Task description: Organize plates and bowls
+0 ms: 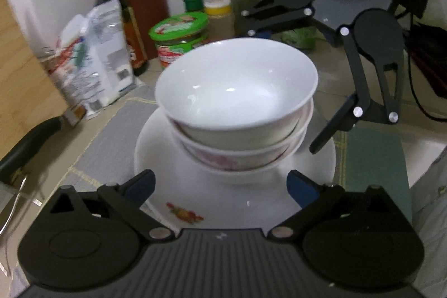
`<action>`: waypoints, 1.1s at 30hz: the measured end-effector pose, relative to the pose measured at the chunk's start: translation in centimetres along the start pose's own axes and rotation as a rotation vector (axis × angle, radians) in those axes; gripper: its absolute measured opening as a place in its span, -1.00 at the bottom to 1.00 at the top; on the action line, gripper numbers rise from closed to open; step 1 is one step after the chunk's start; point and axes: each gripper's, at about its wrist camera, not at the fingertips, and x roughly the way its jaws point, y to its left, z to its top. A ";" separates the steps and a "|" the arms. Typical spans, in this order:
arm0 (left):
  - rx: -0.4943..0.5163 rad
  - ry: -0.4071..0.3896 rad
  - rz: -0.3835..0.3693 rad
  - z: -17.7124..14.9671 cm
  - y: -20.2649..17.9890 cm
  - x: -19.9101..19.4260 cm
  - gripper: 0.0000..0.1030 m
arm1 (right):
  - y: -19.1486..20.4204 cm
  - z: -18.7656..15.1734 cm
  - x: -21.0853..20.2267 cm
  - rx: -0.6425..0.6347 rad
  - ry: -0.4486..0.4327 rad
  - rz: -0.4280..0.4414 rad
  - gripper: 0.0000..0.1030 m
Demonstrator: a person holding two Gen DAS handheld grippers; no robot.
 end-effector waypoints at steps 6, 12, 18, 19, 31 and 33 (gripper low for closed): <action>-0.085 -0.091 0.146 -0.9 -0.9 -3.5 0.99 | 0.4 0.2 -1.7 0.055 -0.020 -0.066 1.00; -0.238 -0.221 0.245 -2.1 -1.4 -6.8 0.99 | 3.4 1.5 -3.9 0.141 -0.034 -0.221 1.00; -0.449 -0.223 0.299 -3.3 -2.3 -9.2 0.99 | 6.9 1.7 -5.0 0.582 -0.106 -0.461 1.00; -0.479 -0.195 0.305 -3.4 -2.6 -9.4 0.99 | 7.6 1.6 -4.9 0.656 -0.104 -0.478 1.00; -0.580 -0.147 0.372 -4.3 -6.9 -15.1 0.99 | 16.1 3.1 -6.4 0.919 -0.031 -0.627 1.00; -0.586 -0.154 0.373 -4.4 -7.3 -15.7 0.99 | 16.9 3.4 -7.2 0.920 -0.046 -0.644 1.00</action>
